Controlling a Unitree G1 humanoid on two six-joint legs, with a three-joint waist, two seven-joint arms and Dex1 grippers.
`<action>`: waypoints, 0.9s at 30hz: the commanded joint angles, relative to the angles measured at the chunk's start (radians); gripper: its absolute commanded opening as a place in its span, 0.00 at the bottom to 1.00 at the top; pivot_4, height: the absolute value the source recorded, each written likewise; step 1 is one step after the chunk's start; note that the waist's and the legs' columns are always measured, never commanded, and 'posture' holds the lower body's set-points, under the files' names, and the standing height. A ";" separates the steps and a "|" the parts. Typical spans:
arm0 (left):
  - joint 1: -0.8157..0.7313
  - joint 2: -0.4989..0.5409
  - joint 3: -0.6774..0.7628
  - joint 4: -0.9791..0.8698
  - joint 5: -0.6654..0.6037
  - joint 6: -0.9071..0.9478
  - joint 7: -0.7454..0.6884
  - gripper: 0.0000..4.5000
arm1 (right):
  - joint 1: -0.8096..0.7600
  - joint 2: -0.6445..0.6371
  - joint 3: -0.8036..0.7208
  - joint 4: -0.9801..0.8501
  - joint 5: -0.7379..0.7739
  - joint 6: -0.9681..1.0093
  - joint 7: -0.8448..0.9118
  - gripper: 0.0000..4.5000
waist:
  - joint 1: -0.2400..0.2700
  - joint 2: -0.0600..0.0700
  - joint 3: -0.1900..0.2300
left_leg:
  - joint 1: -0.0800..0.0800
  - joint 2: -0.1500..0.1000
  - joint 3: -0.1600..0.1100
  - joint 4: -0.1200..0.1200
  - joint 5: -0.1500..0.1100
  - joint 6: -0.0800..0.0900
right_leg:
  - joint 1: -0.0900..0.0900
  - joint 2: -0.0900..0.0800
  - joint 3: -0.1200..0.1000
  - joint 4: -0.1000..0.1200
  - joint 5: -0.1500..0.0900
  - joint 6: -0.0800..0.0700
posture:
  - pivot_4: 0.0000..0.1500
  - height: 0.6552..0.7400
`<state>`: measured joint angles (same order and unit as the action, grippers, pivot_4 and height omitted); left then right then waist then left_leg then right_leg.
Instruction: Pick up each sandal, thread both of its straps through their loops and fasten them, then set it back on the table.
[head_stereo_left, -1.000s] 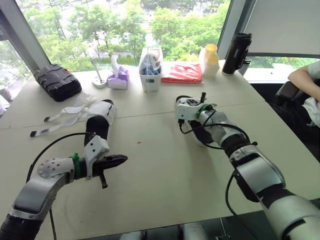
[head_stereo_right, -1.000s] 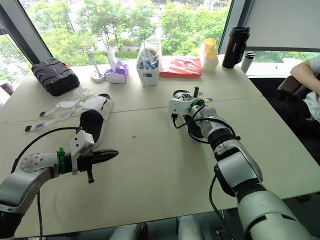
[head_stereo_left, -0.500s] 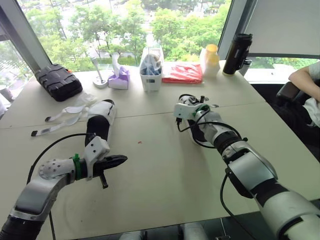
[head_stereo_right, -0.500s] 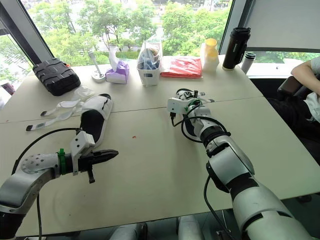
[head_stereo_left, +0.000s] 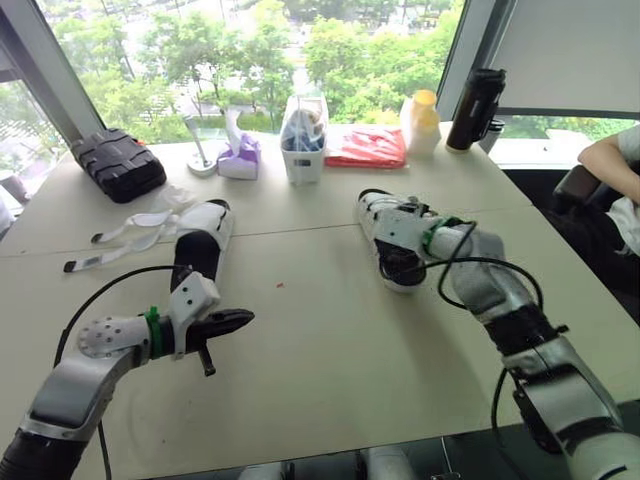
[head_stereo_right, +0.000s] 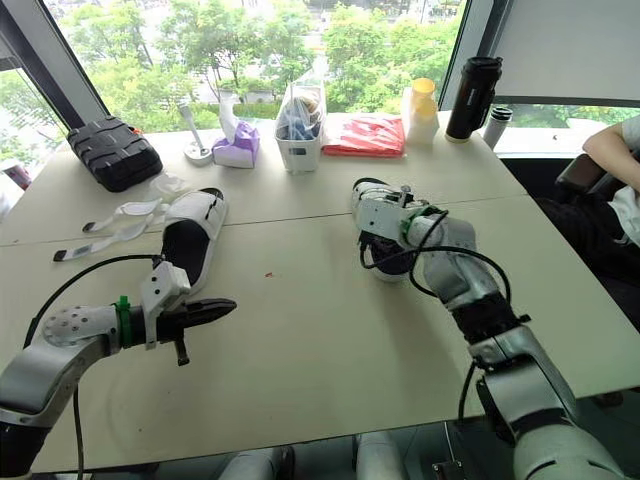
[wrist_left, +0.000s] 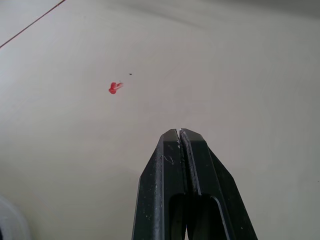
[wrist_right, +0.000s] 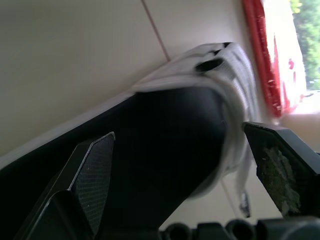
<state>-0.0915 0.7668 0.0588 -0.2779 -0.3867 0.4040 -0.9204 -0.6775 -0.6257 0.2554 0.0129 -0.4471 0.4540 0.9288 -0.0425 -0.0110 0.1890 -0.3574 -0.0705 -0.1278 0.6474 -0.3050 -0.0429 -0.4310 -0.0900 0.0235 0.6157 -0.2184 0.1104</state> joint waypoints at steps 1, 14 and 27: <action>-0.024 -0.002 0.035 -0.001 0.037 -0.063 0.034 0.00 | 0.040 -0.037 -0.078 -0.217 0.207 0.131 0.198 0.99 | -0.002 0.000 0.000 | 0.000 0.000 0.001 0.000 0.000 0.000 | 0.000 0.000 0.000 0.000 0.000 0.000 | 1.00 1.00; -0.179 0.100 0.020 0.153 0.536 -0.283 0.412 0.20 | 0.081 0.030 -0.243 -0.480 0.832 0.610 0.217 1.00 | 0.030 -0.001 0.000 | -0.001 0.002 0.001 0.001 0.000 0.000 | 0.000 0.000 -0.001 -0.001 0.000 0.000 | 1.00 1.00; -0.450 0.038 -0.190 0.613 0.842 -0.513 0.627 0.99 | 0.095 0.003 -0.120 -0.437 0.842 0.505 0.101 1.00 | 0.032 -0.002 0.000 | -0.003 -0.002 0.001 0.002 0.000 0.000 | -0.002 -0.003 -0.003 0.000 0.000 0.001 | 1.00 1.00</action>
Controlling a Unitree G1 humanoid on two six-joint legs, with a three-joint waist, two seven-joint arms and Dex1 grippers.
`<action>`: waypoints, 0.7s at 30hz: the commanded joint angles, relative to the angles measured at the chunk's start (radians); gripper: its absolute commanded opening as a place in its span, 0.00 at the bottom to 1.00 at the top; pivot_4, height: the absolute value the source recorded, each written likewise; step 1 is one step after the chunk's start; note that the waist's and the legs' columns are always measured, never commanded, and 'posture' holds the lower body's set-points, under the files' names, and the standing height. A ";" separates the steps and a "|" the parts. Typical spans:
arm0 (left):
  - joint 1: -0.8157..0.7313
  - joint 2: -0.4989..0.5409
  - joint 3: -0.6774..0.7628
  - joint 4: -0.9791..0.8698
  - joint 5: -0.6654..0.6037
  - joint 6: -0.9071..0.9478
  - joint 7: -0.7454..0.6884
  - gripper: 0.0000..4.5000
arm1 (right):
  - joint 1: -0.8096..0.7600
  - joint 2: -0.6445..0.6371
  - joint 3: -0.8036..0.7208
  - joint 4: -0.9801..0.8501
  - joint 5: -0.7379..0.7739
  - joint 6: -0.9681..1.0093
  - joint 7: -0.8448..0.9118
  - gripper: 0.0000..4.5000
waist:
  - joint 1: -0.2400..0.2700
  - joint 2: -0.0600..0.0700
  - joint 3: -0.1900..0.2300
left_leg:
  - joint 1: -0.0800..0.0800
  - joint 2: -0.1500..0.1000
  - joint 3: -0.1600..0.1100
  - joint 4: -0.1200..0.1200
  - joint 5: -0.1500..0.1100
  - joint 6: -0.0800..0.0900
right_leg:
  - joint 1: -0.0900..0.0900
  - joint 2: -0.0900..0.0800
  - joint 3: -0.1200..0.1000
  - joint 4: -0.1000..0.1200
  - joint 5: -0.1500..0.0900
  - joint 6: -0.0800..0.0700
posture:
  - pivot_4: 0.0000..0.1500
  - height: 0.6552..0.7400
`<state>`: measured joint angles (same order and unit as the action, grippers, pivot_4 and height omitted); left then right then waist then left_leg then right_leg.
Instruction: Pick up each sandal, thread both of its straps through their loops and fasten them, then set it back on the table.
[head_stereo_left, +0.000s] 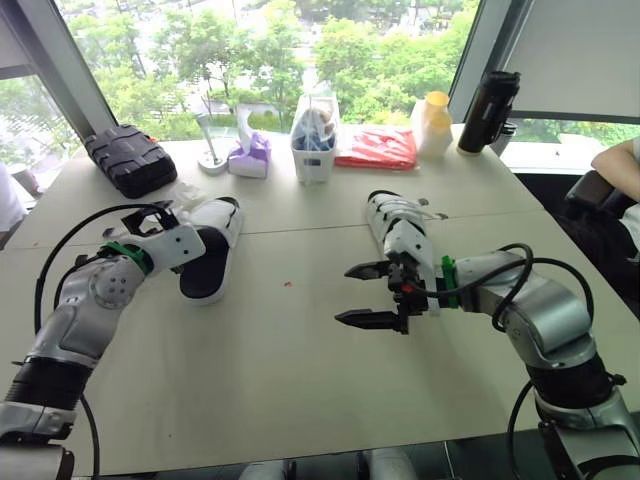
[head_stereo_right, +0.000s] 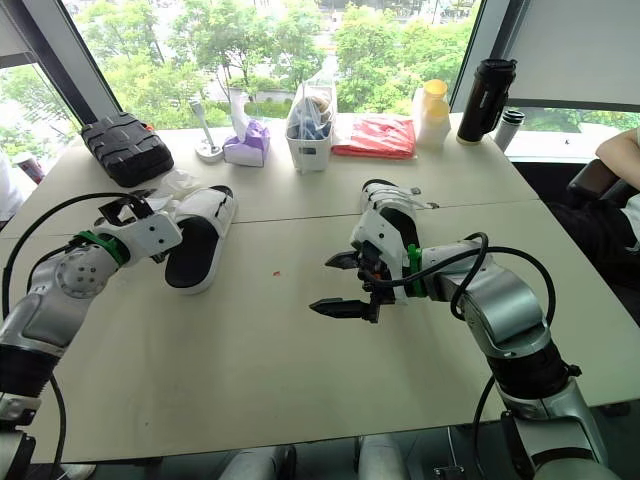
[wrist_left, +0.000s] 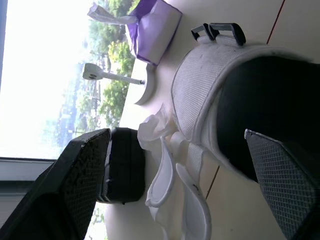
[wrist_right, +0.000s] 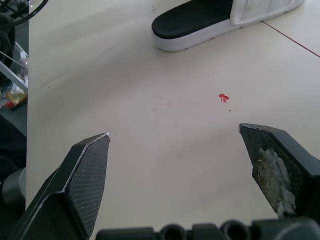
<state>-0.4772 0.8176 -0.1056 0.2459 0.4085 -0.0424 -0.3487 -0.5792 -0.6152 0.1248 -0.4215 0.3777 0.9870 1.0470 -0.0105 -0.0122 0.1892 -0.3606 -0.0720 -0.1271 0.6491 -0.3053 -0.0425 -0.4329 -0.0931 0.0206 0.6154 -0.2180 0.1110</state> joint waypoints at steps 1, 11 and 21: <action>-0.094 -0.026 -0.038 0.140 0.060 -0.088 0.080 0.99 | -0.004 -0.008 0.014 0.001 0.016 -0.034 -0.023 1.00 | 0.000 0.000 0.000 | -0.001 0.000 0.000 0.001 0.000 0.000 | 0.000 0.000 -0.001 0.000 0.000 0.000 | 1.00 1.00; -0.391 -0.159 -0.189 0.670 0.200 -0.224 0.292 0.99 | -0.004 -0.024 0.041 0.025 0.008 -0.068 -0.076 1.00 | 0.000 -0.001 -0.001 | -0.016 -0.003 0.001 0.013 0.003 -0.004 | -0.011 -0.001 -0.003 0.007 0.000 0.001 | 1.00 1.00; -0.542 -0.267 -0.262 1.005 0.230 -0.250 0.404 0.70 | -0.002 -0.028 0.057 0.039 0.002 -0.094 -0.120 1.00 | 0.000 -0.002 -0.001 | -0.014 -0.004 0.001 0.016 0.000 0.001 | -0.009 -0.002 -0.003 0.012 0.001 0.002 | 1.00 1.00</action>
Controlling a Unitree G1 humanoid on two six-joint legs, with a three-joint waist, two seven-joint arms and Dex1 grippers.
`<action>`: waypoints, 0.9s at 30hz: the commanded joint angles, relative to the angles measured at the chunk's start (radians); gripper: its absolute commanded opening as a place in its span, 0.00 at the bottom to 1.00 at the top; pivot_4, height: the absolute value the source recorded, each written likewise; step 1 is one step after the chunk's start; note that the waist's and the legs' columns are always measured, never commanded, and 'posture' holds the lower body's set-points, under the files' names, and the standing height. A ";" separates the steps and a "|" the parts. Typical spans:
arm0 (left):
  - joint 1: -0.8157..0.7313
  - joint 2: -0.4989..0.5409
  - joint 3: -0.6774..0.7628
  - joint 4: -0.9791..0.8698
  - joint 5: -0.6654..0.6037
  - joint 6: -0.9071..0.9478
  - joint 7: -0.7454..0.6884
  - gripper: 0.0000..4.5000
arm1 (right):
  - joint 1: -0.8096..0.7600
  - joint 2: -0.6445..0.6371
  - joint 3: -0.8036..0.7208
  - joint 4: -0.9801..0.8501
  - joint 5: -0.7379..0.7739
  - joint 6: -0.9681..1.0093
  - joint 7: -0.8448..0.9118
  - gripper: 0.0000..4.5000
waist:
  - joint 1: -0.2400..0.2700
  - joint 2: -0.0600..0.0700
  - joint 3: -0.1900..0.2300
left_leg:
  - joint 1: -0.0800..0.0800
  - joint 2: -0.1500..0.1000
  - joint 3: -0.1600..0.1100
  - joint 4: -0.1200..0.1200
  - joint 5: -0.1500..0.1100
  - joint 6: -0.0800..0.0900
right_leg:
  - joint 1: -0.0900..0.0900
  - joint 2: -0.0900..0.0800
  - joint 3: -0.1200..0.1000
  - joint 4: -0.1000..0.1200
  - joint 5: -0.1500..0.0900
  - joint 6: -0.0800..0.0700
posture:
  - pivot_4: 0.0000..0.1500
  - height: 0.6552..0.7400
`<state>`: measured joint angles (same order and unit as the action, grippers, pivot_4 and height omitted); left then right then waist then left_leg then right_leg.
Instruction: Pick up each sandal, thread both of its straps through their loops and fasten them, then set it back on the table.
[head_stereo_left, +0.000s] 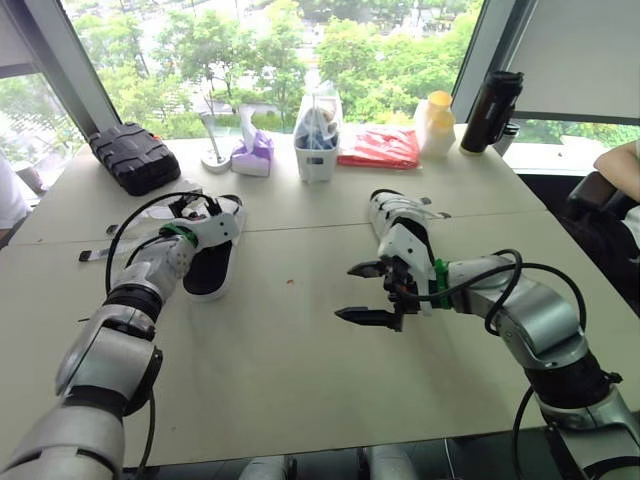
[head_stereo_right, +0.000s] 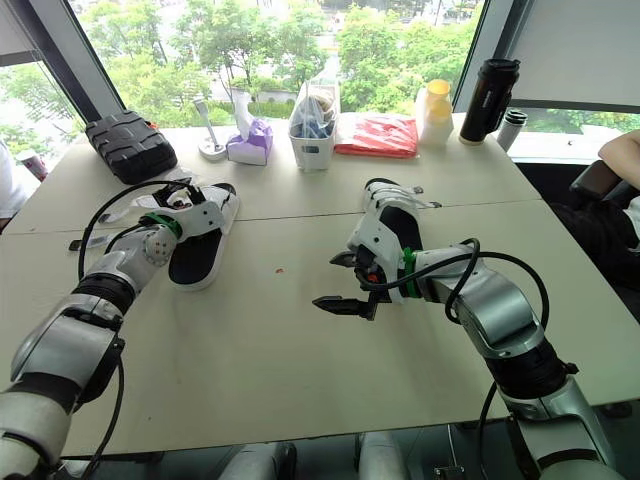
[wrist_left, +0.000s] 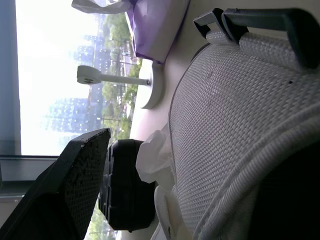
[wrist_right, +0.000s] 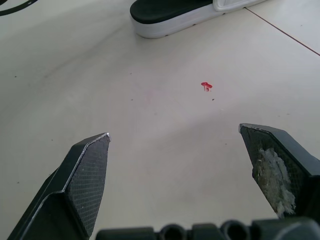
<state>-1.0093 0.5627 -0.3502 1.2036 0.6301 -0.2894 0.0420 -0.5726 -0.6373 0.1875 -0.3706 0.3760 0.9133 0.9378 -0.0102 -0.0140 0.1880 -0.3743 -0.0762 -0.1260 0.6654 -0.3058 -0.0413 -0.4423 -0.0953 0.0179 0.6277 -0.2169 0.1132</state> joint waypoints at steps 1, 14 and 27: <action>-0.012 -0.016 -0.020 0.055 0.008 -0.007 0.014 0.59 | -0.008 -0.006 -0.005 -0.008 0.002 -0.023 -0.015 1.00 | 0.000 0.000 0.000 | 0.000 0.000 0.000 0.000 0.000 0.000 | 0.000 0.000 0.000 0.001 0.000 0.000 | 1.00 1.00; -0.009 0.023 -0.021 -0.042 -0.051 -0.355 -0.035 0.01 | -0.033 -0.020 -0.020 0.023 0.001 -0.049 -0.028 1.00 | 0.001 0.001 -0.002 | 0.001 0.000 0.000 0.001 0.000 0.000 | 0.001 -0.001 0.000 0.002 0.000 0.000 | 1.00 1.00; 0.017 0.157 -0.174 -0.270 -0.184 -1.205 -0.391 0.01 | -0.110 -0.105 -0.043 0.225 -0.057 -0.202 0.022 1.00 | 0.000 -0.001 -0.001 | -0.003 0.000 0.002 0.001 0.003 -0.005 | -0.002 -0.002 0.001 -0.002 0.000 0.000 | 1.00 1.00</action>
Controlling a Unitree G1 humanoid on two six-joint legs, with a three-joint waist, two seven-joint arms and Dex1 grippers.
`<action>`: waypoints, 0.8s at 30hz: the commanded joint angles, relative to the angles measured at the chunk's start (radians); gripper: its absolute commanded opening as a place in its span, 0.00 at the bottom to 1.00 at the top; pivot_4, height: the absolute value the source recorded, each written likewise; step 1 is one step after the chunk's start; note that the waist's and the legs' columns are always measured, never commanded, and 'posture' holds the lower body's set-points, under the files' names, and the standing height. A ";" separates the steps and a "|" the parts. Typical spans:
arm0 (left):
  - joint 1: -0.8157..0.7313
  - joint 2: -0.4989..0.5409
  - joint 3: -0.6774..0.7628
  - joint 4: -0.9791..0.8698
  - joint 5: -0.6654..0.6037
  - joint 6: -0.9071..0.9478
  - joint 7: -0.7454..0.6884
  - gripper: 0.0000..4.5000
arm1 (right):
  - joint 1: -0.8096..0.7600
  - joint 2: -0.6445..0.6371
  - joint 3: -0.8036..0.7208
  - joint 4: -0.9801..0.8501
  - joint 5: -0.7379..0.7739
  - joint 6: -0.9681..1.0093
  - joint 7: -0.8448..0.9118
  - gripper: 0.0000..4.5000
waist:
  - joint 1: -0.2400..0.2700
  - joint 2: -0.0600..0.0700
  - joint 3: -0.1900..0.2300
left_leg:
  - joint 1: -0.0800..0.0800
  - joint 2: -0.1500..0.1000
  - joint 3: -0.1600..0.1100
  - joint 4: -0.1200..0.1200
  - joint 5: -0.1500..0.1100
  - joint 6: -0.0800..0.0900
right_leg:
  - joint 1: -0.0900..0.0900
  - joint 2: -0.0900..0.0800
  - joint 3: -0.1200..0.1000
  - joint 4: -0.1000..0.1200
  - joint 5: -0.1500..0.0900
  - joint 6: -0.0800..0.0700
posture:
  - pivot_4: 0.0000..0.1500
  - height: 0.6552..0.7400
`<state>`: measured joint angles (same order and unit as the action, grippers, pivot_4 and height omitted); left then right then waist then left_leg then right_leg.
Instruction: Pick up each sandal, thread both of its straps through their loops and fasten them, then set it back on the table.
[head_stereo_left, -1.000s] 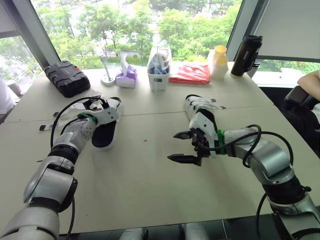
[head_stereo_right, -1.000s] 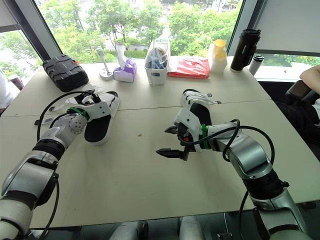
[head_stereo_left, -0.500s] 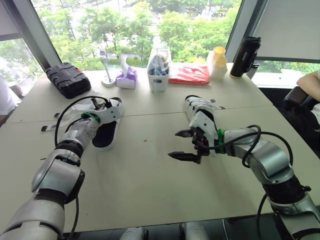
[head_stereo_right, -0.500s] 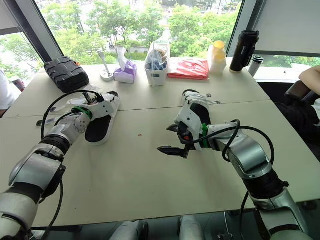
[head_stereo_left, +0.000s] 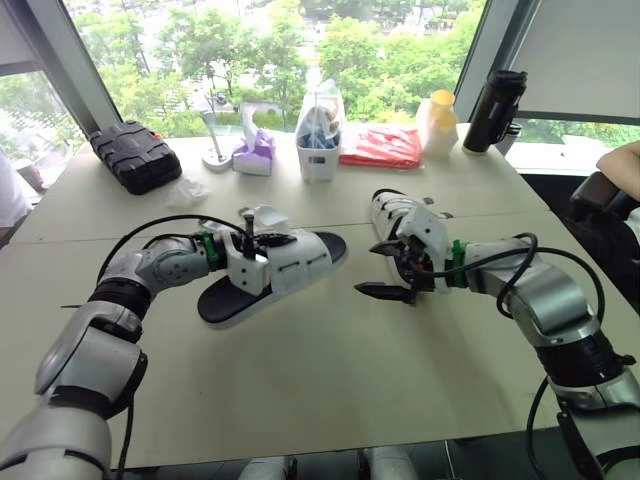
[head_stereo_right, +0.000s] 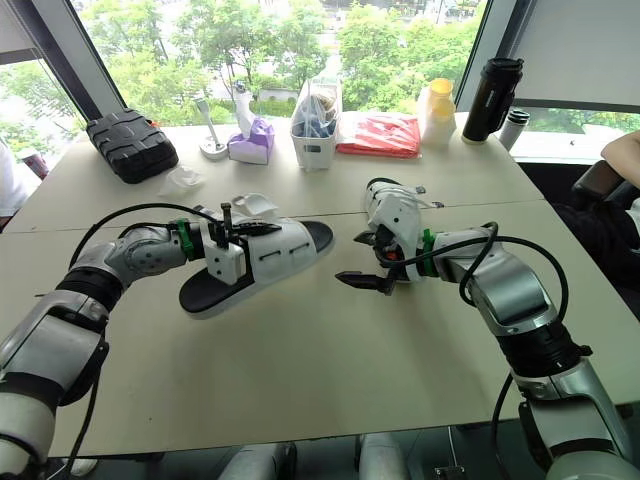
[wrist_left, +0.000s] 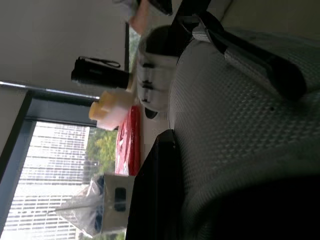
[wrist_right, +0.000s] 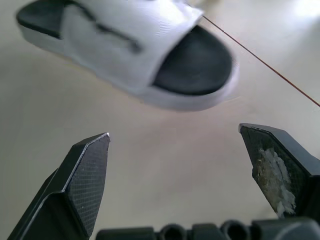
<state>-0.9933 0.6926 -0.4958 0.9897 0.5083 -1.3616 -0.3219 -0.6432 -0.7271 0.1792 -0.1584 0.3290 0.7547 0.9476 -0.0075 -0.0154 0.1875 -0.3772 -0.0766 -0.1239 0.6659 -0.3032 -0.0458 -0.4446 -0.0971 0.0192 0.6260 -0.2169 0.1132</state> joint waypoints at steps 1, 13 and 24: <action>0.005 0.033 -0.041 -0.061 -0.062 -0.162 -0.032 0.01 | -0.042 -0.019 -0.033 0.022 -0.015 -0.052 0.015 1.00 | -0.004 0.000 0.000 | 0.000 0.000 0.000 0.000 0.000 0.000 | 0.000 0.000 0.000 0.000 0.000 0.000 | 1.00 1.00; 0.087 0.010 0.011 -0.145 0.135 -0.172 -0.010 0.01 | -0.023 -0.020 -0.025 -0.006 -0.014 -0.061 0.018 1.00 | -0.005 0.000 0.000 | 0.001 0.000 0.001 0.001 -0.003 0.006 | 0.000 0.001 0.000 0.002 0.000 0.000 | 1.00 1.00; 0.125 0.027 0.069 -0.260 0.454 -0.008 0.245 0.01 | -0.012 -0.013 -0.017 -0.030 -0.014 -0.051 0.009 1.00 | -0.002 0.001 0.000 | 0.004 0.000 0.000 0.002 -0.003 0.006 | 0.003 0.001 0.000 0.005 0.000 0.000 | 1.00 1.00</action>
<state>-0.8416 0.6997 -0.4377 0.7294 0.8946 -1.4208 -0.1324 -0.6481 -0.7385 0.1786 -0.1534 0.3177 0.7121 0.9586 -0.0099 -0.0147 0.1870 -0.3733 -0.0765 -0.1235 0.6676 -0.3063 -0.0396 -0.4419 -0.0964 0.0196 0.6306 -0.2168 0.1135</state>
